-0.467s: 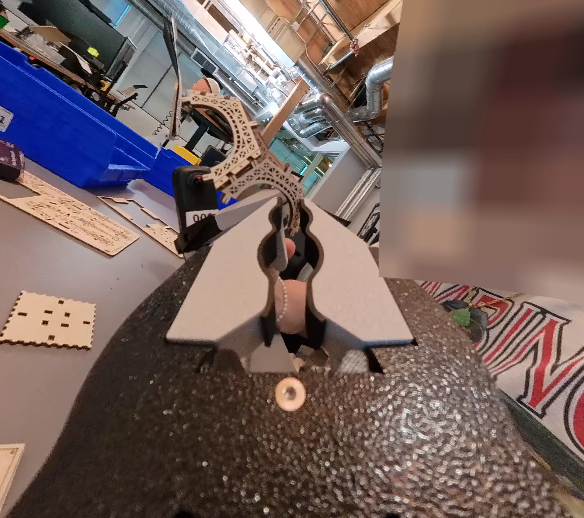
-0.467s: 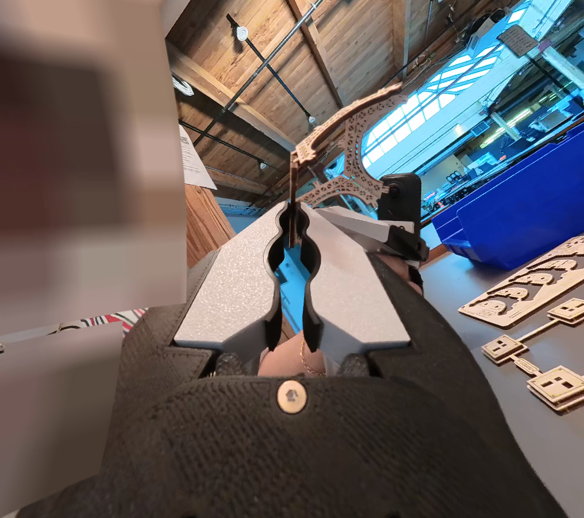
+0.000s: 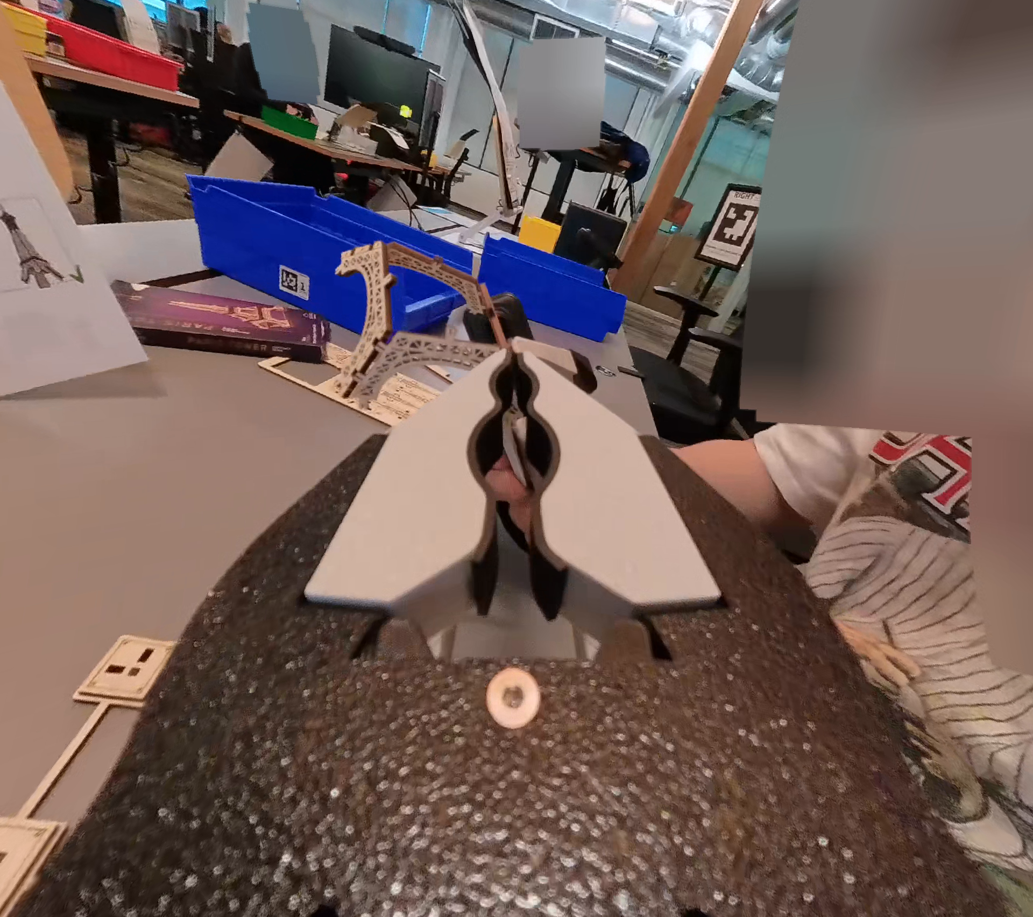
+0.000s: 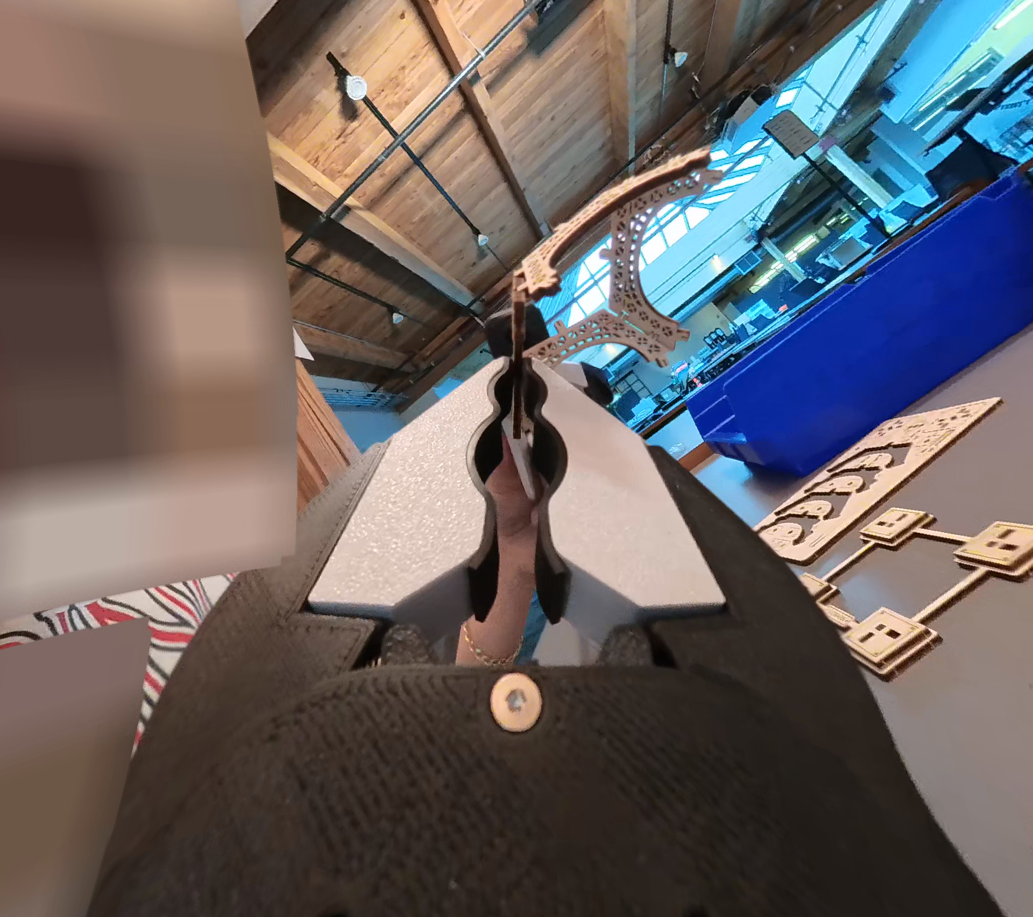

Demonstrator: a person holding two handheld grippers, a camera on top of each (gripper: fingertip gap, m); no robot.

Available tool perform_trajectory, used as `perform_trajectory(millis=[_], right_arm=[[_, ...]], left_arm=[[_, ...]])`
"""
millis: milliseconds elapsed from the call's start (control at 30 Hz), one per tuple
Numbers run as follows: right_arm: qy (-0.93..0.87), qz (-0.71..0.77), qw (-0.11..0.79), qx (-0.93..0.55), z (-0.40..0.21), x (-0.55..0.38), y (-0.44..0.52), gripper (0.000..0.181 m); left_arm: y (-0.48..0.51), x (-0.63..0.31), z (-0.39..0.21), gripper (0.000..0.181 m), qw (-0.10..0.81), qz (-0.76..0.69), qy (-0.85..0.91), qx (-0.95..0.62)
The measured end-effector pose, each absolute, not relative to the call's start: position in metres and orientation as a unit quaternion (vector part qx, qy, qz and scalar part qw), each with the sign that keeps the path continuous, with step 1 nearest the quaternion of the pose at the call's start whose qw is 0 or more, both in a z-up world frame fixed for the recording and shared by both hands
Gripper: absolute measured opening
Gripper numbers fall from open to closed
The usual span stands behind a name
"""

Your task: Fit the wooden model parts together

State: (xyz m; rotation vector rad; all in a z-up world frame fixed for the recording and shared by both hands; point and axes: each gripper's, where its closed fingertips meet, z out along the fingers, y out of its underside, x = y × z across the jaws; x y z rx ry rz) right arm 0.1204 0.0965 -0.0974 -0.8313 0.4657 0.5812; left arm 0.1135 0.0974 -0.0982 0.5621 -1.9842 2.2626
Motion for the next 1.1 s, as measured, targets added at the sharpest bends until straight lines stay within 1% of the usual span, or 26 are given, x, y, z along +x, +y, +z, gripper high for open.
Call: perform_trajectory(millis=[33, 233, 433, 533, 1100], right_arm=[[0.217, 0.277, 0.846, -0.400, -0.098, 0.119, 0.098, 0.001], [0.218, 0.270, 0.849, -0.399, -0.098, 0.118, 0.099, 0.001], [0.232, 0.256, 0.837, -0.425, -0.105, 0.122, 0.102, 0.002], [0.227, 0.268, 0.838, -0.417, -0.103, 0.120, 0.102, 0.001], [0.240, 0.240, 0.835, -0.433, -0.109, 0.123, 0.105, 0.002]], left_arm=[[0.099, 0.114, -0.098, 0.000, 0.039, 0.736, -0.649, 0.186], [0.100, 0.117, -0.107, 0.000, 0.022, 0.717, -0.670, 0.191], [0.101, 0.120, -0.115, 0.000, -0.022, 0.685, -0.703, 0.193], [0.102, 0.119, -0.109, 0.000, -0.004, 0.699, -0.689, 0.193], [0.103, 0.122, -0.116, 0.000, -0.017, 0.683, -0.702, 0.199]])
